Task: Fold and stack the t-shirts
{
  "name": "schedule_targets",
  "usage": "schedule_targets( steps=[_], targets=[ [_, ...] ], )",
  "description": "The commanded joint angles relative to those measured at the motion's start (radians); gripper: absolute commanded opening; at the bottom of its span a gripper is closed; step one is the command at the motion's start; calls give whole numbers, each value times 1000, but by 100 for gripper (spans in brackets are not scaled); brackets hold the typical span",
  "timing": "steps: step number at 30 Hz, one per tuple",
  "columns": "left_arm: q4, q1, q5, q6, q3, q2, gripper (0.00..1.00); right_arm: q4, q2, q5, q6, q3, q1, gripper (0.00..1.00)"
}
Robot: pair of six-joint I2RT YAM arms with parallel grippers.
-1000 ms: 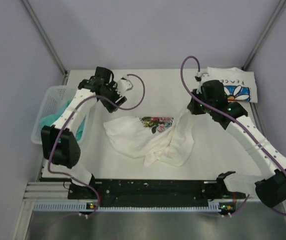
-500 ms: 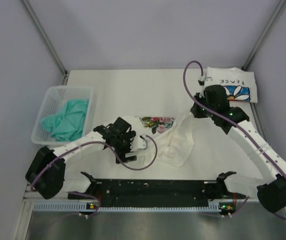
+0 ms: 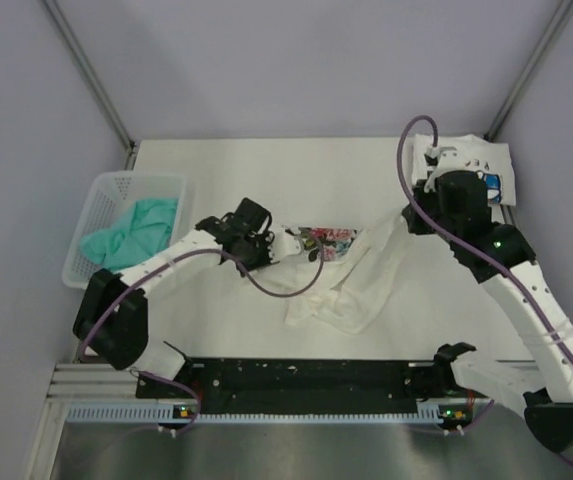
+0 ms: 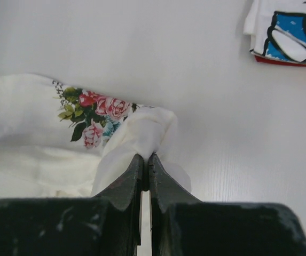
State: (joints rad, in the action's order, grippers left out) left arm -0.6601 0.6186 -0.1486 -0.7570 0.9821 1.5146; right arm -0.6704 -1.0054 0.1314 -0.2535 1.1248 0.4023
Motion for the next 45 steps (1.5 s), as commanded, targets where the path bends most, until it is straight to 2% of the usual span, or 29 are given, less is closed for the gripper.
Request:
schedule_targets(
  steps=[1, 4, 7, 12, 16, 21, 25, 27, 32, 35, 38, 42, 45],
  targets=[
    [-183, -101, 12, 47, 232, -218, 0, -69, 86, 97, 43, 237, -14, 0],
    [-292, -178, 7, 25, 383, -361, 0, -139, 119, 105, 63, 396, -14, 0],
    [-370, -192, 17, -11, 478, -471, 0, -179, 151, 80, 72, 521, -14, 0],
    [-495, -191, -38, 31, 650, -533, 0, -264, 166, 82, 85, 668, -14, 0],
    [-562, -191, -106, 36, 716, -582, 0, -349, 163, 28, 69, 809, -14, 0],
    [-651, -191, -203, 4, 816, -631, 0, -454, 162, 42, 63, 986, -14, 0],
    [-673, -191, -207, -27, 811, -646, 0, -485, 172, 43, 11, 1000, -13, 0],
    [-645, -191, -165, -38, 781, -643, 0, -497, 148, 59, -13, 997, -14, 0],
    [-583, -191, -46, -8, 803, -522, 0, -469, 41, 174, 5, 1021, -14, 0],
    [-498, -215, -6, -25, 741, -414, 0, -433, -77, 215, 54, 966, -14, 0],
    [-377, -296, -64, -31, 684, -274, 0, -306, -206, 235, 77, 822, -14, 0],
    [-277, -364, -221, -80, 656, -64, 2, -66, -363, 234, 86, 664, -60, 0],
    [-190, -379, -194, -79, 688, 132, 0, 75, -511, 153, 63, 600, -123, 0]
  ],
)
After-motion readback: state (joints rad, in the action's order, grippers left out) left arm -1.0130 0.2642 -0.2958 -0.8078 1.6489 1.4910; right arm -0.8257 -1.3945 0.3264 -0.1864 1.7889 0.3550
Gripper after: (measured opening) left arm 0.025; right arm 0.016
